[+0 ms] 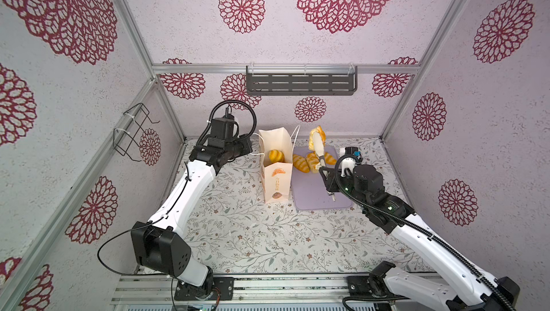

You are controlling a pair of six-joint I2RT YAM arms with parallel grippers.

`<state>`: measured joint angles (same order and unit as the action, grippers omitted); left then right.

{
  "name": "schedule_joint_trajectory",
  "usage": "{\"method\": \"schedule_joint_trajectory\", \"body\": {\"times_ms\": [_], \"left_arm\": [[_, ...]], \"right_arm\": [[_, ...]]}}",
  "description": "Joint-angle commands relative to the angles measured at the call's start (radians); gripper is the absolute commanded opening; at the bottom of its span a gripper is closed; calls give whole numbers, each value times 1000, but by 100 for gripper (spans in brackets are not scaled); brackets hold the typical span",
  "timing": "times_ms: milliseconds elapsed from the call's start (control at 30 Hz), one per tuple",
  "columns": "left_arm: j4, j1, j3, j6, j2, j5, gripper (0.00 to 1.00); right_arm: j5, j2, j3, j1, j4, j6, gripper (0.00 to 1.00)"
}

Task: Place the fake bread into the paper bag
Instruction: 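Lift the knotted bun with the tongs and carry it toward the bag, then lower the knotted bun into the bag opening held by the left gripper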

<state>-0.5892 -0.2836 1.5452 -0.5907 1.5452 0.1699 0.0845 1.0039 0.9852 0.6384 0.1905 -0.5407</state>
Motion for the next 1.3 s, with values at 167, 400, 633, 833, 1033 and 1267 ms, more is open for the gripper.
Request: {"method": "schedule_joint_trajectory", "body": {"times_ms": [167,400,633,833,1033,1267], "left_arm": [[-2,-9,13,15,0,2,0],[-3,-9,12,17,-2,2,0],[-3,-9,15,18,-3,0,0],[-3,-9,15,18,-3,0,0],[-4,-8,14,17,-2,2,0],[-4,-9,15,20,-1,0,0]], "right_arm": [[48,14,111,42,-121,48,3],[50,47,144,74,-153,66,3],[56,93,187,113,-160,91,3],[69,126,206,143,-164,109,3],[83,160,224,174,-164,125,3],[100,198,240,202,-160,144,3]]}}
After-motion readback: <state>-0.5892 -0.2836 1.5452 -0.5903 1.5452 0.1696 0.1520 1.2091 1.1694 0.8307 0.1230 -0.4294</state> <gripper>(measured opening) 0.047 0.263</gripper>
